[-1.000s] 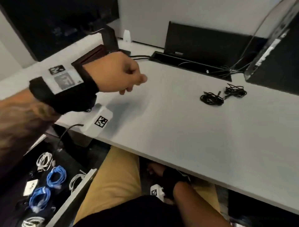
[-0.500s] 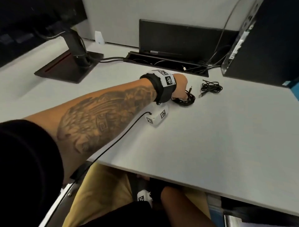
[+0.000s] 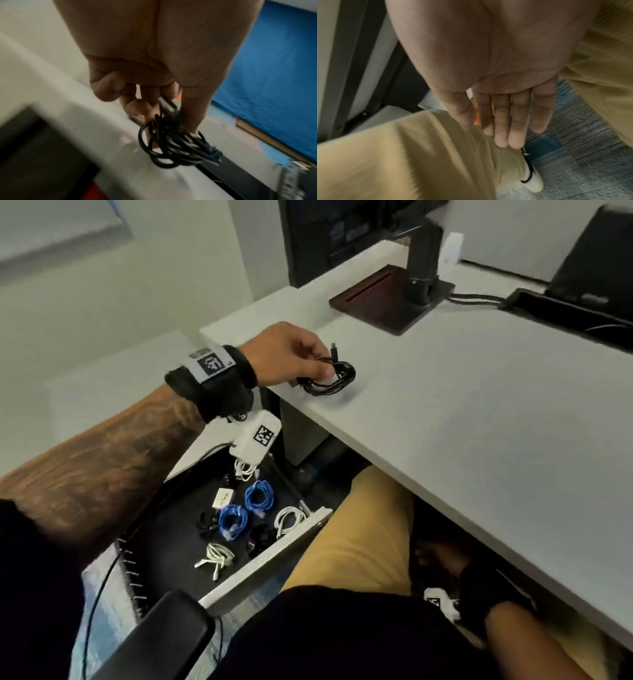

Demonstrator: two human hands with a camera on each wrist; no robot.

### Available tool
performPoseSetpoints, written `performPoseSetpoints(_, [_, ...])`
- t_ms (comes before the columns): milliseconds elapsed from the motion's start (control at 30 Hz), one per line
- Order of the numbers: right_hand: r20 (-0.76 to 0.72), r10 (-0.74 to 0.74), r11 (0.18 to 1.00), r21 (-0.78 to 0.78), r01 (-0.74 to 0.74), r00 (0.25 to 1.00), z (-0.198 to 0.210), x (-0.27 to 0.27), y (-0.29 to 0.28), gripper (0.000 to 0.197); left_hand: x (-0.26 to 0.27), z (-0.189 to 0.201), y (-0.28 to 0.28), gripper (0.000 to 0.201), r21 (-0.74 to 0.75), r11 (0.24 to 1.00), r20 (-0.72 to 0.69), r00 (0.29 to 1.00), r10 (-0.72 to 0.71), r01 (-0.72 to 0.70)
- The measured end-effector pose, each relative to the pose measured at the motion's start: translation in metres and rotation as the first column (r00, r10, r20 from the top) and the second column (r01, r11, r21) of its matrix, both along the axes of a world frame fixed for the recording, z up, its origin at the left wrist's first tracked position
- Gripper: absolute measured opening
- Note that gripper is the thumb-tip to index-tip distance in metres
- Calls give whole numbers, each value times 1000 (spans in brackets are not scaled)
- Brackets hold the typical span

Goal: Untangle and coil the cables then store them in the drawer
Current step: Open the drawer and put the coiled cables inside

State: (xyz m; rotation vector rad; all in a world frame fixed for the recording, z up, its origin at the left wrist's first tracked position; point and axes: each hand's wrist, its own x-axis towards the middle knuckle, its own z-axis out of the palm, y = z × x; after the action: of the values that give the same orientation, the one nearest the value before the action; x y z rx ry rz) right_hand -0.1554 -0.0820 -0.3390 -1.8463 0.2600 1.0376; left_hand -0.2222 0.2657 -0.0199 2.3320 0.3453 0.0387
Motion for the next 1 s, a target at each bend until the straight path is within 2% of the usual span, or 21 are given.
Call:
performPoseSetpoints(133, [-29,71,994,-82,-73,997,-10,1,8,22,-91,-61,65,13,47,989,-243,959,146,-138])
performPoseSetpoints(200, [-36,120,984,-128,-124,992,-17,4,8,24,-127,-106,86,16,145,970,-393,888,237,-194])
performPoseSetpoints(267, [-29,136,979,-149,-138,990,-17,2,10,22,-151,-151,100,21,346,919,-508,786,353,-189])
performPoseSetpoints(333, [-23,118,982,-145,-120,993,-19,2,10,21,-165,-187,110,28,475,862,-553,701,450,-178])
performPoseSetpoints(400, [-22,114,980,-162,-116,993,-21,3,10,23,-171,-211,115,26,510,835,-559,660,502,-204])
performPoseSetpoints(433, [-21,120,979,-162,-122,992,-20,3,11,23,-173,-220,116,23,510,834,-563,651,510,-213])
performPoseSetpoints(600, [-6,71,987,-145,-71,997,-14,1,10,22,-172,-239,123,37,523,823,-578,618,533,-222])
performPoseSetpoints(700, [16,105,984,-147,-101,994,-9,1,9,24,-163,-223,115,36,527,835,-578,653,490,-160])
performPoseSetpoints(767, [19,90,988,-125,-87,996,-1,0,9,23,-147,-192,96,32,542,836,-574,690,441,-84])
performPoseSetpoints(833, [8,88,991,-101,-87,996,5,-3,9,21,-121,-147,68,31,579,815,-516,770,375,-8])
performPoseSetpoints(900, [-17,94,992,-86,-95,995,16,-9,6,21,-82,-89,27,32,588,808,-385,895,227,47])
performPoseSetpoints(933, [-21,84,994,-62,-85,996,23,-11,3,23,-60,-58,-1,34,560,826,-311,941,136,66])
performPoseSetpoints(1000, [-22,54,998,-13,-55,998,29,-13,-4,27,-14,-4,-63,39,452,885,-169,985,-40,113])
